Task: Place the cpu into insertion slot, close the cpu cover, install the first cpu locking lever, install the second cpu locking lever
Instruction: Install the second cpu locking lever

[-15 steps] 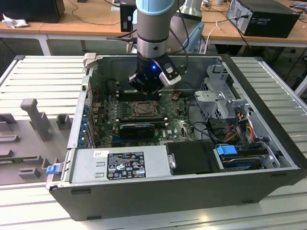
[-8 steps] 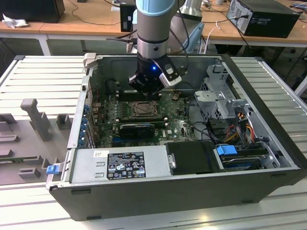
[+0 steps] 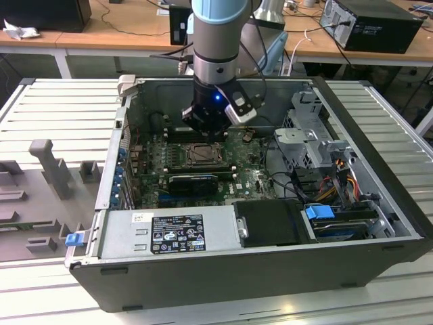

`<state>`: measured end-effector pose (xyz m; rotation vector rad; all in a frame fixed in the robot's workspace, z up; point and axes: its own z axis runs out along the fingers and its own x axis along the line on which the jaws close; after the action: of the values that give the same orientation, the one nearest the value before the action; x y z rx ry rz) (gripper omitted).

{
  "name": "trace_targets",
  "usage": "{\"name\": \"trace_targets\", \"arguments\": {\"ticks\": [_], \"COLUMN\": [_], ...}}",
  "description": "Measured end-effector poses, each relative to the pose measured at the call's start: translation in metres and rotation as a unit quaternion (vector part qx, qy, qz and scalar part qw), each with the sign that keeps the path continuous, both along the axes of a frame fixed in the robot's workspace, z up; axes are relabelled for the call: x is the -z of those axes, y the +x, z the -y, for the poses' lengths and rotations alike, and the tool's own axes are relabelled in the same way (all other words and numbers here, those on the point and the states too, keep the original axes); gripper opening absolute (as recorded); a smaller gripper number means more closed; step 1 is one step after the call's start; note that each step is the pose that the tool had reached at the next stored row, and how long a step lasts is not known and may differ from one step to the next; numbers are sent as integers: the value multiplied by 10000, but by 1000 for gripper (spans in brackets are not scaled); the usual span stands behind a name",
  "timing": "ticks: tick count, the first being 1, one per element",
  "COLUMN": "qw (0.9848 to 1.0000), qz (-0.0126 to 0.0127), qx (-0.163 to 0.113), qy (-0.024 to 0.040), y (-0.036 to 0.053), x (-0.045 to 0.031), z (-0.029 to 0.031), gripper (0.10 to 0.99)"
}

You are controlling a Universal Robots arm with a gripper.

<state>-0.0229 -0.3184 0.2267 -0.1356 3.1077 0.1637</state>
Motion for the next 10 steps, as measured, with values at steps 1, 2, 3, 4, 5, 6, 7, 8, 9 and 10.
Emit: {"name": "trace_targets", "arguments": {"ticks": [1, 2, 3, 4, 5, 6, 7, 8, 9, 10], "qw": [10000, 10000, 10000, 10000, 10000, 10000, 10000, 10000, 10000, 10000], "qz": [0, 0, 0, 0, 0, 0, 0, 0, 0, 0], "qx": [0, 0, 0, 0, 0, 0, 0, 1, 0, 0], "qy": [0, 1, 0, 0, 0, 0, 0, 1, 0, 0], "y": [0, 0, 0, 0, 0, 0, 0, 0, 0, 0], "x": [0, 0, 0, 0, 0, 0, 0, 1, 0, 0], "z": [4, 10, 15, 21, 28, 34, 37, 38, 40, 43], "gripper": [106, 106, 106, 106, 106, 106, 106, 106, 106, 106]}}
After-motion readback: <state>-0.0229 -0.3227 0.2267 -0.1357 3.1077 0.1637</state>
